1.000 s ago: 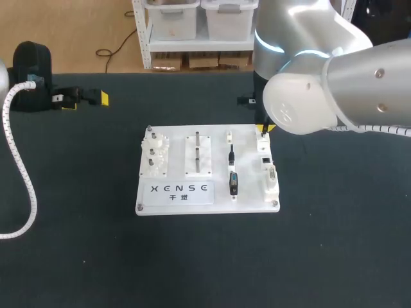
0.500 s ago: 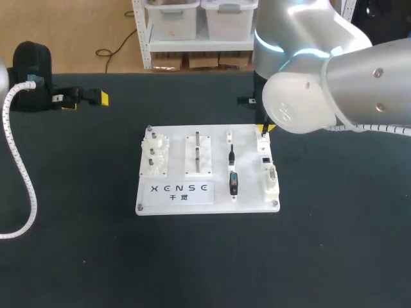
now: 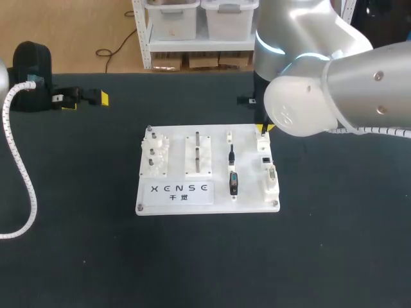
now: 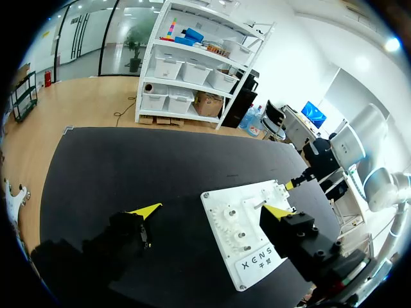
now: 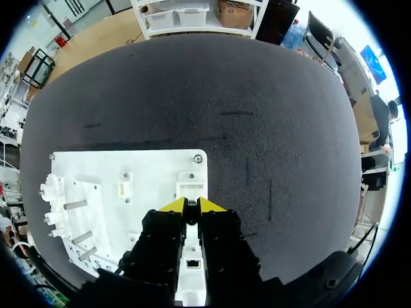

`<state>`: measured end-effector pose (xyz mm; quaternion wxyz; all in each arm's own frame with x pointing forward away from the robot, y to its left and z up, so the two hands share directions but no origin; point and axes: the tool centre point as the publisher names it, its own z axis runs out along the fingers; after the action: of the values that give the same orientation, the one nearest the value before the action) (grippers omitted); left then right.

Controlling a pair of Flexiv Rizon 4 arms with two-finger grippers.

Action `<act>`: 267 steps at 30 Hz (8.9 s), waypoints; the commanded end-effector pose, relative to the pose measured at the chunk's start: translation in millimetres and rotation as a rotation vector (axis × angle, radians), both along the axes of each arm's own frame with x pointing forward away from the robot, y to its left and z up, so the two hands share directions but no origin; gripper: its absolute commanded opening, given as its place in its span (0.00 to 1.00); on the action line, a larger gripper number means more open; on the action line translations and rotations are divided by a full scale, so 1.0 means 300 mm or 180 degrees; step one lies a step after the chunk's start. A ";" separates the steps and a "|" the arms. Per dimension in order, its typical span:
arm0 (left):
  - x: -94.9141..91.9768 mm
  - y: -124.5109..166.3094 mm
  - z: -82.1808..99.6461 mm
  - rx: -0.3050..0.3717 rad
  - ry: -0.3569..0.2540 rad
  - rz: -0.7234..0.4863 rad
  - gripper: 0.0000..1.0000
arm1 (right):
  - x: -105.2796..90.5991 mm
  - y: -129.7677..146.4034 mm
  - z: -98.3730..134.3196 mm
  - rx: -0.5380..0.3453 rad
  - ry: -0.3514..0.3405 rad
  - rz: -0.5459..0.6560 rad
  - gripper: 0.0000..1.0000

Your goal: Insert the USB connector, Ethernet cable, and multi-pin plug into their matching sockets one by one.

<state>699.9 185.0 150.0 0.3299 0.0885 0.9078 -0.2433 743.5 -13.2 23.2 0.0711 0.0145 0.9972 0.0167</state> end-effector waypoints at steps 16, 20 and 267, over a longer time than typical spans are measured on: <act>0.000 0.000 0.000 0.0000 0.0000 0.0000 1.00 | -0.014 -0.009 -0.050 -0.0045 0.0118 -0.0050 0.00; 0.000 0.000 0.000 0.0000 0.0000 0.0000 1.00 | -0.015 -0.018 -0.066 -0.0054 0.0160 -0.0074 0.00; 0.000 0.000 0.000 0.0000 0.0000 0.0000 1.00 | -0.267 0.237 -0.024 0.0036 0.0404 -0.0026 0.00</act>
<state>699.9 185.0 149.9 0.3299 0.0885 0.9078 -0.2433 664.8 62.5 18.0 0.0040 0.0197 0.9996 0.0190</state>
